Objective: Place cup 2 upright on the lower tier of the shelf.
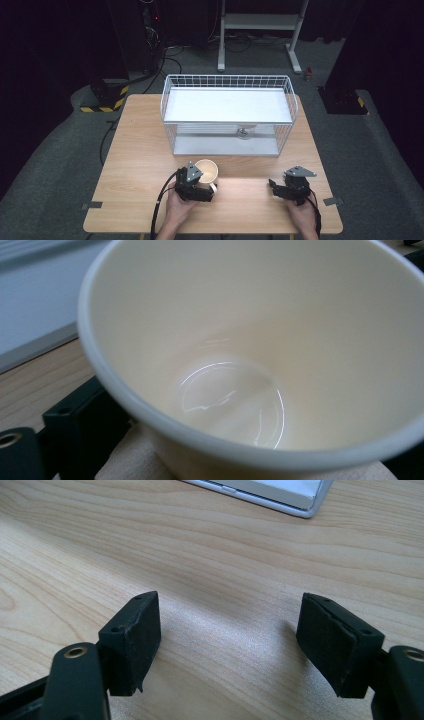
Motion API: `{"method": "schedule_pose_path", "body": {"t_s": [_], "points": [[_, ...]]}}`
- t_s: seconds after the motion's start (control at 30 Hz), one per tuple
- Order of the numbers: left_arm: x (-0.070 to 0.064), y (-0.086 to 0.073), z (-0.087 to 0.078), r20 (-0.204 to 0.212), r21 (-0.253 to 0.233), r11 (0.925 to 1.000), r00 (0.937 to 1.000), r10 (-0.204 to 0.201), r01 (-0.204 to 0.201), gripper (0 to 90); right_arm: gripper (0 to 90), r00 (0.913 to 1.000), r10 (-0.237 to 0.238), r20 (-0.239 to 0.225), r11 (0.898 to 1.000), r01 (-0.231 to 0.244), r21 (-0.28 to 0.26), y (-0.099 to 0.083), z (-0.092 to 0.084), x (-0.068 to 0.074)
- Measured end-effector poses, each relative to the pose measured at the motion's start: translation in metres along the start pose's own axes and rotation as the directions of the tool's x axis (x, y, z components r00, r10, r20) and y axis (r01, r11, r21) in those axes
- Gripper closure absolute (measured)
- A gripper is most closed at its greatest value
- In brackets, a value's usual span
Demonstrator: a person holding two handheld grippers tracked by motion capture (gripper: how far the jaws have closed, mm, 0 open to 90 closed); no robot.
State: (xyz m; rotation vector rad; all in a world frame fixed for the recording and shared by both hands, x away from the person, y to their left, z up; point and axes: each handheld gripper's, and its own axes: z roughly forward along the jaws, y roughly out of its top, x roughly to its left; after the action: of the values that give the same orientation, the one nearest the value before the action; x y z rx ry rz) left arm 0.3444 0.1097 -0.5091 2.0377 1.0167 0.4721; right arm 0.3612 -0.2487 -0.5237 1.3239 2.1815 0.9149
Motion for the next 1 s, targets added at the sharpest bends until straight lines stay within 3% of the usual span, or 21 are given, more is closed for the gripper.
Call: {"method": "schedule_pose_path", "body": {"t_s": [0.23, 1.0], "points": [[-0.0013, 0.0000, 0.0009, -0.010, -0.005, 0.9999, 0.9999, 0.014, -0.014, 7.7, 25.8, 1.0000, 0.002, 0.000, 1.000, -0.002, 0.002, 0.0000, -0.0001, 0.0001], [-0.0032, 0.0037, -0.0023, -0.036, -0.002, 1.0000, 0.9993, -0.006, 0.006, 8.2, 25.4, 1.0000, 0.003, -0.001, 1.000, -0.003, 0.002, 0.0000, -0.0001, 0.0003]]}}
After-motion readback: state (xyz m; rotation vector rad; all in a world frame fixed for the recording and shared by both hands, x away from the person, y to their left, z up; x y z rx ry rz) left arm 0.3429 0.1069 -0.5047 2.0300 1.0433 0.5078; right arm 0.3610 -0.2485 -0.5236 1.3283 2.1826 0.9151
